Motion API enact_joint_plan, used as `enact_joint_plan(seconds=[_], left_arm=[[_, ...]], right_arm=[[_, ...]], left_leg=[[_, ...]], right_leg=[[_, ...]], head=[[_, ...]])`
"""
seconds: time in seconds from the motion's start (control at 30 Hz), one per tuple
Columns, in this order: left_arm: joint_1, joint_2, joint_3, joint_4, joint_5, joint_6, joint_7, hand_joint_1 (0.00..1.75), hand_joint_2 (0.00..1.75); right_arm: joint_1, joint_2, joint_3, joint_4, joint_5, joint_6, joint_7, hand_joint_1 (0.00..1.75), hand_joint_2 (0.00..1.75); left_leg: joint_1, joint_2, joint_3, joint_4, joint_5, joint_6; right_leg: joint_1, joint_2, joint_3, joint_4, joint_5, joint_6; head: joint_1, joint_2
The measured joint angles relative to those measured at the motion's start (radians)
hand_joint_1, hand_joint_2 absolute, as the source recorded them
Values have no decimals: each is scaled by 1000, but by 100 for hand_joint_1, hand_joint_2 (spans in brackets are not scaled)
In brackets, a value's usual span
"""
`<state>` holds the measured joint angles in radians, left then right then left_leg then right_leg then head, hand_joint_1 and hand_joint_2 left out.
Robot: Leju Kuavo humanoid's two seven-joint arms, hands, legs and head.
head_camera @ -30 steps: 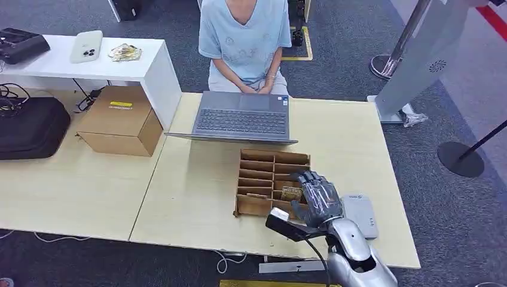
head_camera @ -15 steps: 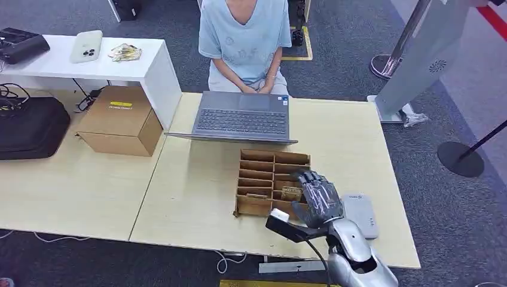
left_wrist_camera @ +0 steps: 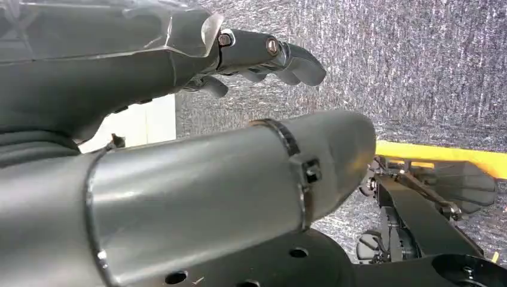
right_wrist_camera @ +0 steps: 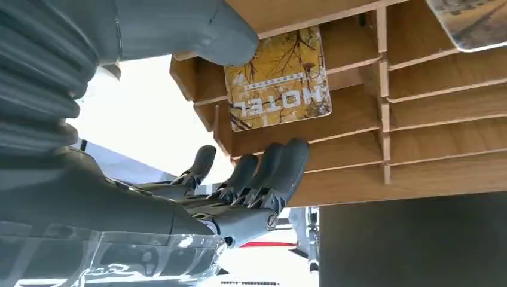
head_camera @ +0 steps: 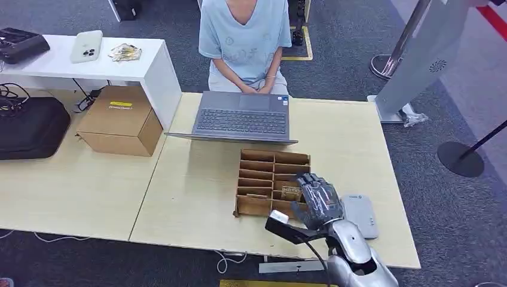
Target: Pass the card to the sensor for recognition and then transmit it.
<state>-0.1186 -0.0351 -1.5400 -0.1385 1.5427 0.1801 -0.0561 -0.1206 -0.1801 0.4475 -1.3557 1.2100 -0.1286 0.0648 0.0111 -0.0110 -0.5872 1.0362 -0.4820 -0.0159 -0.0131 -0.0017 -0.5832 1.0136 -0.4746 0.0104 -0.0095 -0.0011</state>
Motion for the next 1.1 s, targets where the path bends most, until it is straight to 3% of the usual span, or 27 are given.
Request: enact_joint_plan(seconds=[0.33, 0.8, 1.1], left_arm=[[-1, 0, 0, 0, -35, -2, 3, 0, 0], [-1, -5, 0, 0, -24, -2, 4, 0, 0], [-1, -5, 0, 0, -26, -9, 2, 0, 0]], right_arm=[[45, 0, -2, -51, 28, 10, 36, 72, 175], [44, 0, -2, -60, 42, 29, 16, 61, 175], [38, 0, -2, -60, 46, 29, 16, 68, 175]], left_leg=[[0, 0, 0, 0, 0, 0], [0, 0, 0, 0, 0, 0], [0, 0, 0, 0, 0, 0]], right_leg=[[0, 0, -1, 0, 0, 0], [0, 0, 0, 0, 0, 0], [0, 0, 0, 0, 0, 0]], head=[[0, 0], [0, 0], [0, 0]])
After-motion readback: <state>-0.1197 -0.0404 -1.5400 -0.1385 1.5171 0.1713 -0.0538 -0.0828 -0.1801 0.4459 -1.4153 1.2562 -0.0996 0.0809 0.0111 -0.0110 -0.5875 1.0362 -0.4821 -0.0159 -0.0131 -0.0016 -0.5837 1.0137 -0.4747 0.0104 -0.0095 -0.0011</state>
